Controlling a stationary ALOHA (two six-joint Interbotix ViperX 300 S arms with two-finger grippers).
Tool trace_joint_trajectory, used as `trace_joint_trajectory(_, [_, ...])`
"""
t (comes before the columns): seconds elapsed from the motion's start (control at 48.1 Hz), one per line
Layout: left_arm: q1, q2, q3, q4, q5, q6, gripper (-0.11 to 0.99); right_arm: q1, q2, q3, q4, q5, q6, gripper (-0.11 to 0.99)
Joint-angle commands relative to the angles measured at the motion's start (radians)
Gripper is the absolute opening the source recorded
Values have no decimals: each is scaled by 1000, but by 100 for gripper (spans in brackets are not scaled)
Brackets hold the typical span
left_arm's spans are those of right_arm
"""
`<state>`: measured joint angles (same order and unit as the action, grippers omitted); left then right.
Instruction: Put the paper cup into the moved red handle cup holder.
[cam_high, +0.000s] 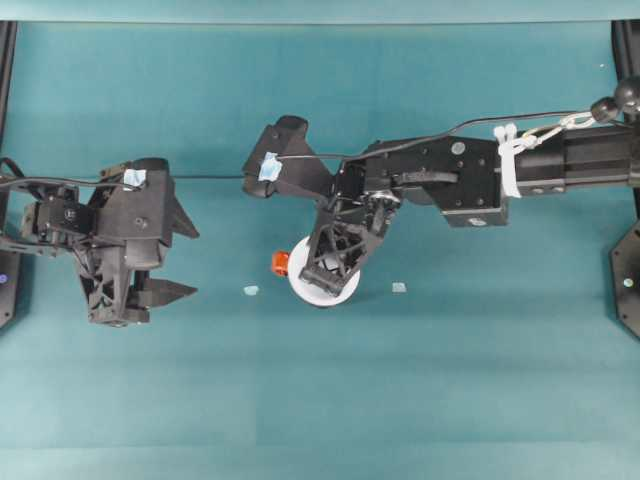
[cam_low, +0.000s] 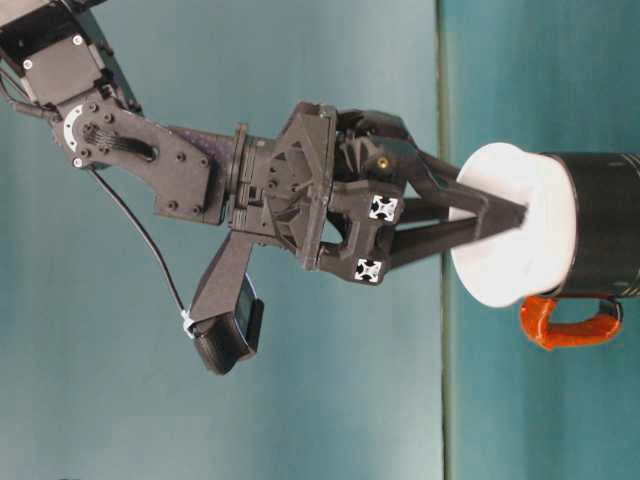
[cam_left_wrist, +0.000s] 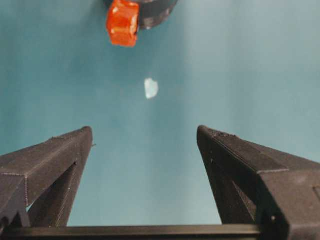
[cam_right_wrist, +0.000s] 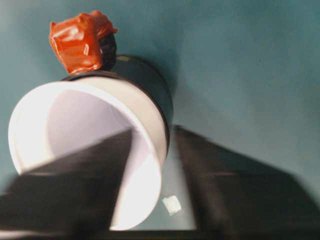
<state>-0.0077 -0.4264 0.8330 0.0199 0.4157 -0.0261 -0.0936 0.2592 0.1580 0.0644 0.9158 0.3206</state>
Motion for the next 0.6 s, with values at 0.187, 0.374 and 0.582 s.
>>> trace_joint_trajectory(0.187, [-3,-9,-8,2,3,0,94,8,-25,-15,3,9,-12,75])
trace_joint_trajectory(0.374, [-2,-9,-9,2,3,0,94,11,-34,-15,3,9,-11,69])
trace_joint_trajectory(0.582, [-2,-11,-9,2,3,-2,94,9,-60,-29,-11,12,-8,69])
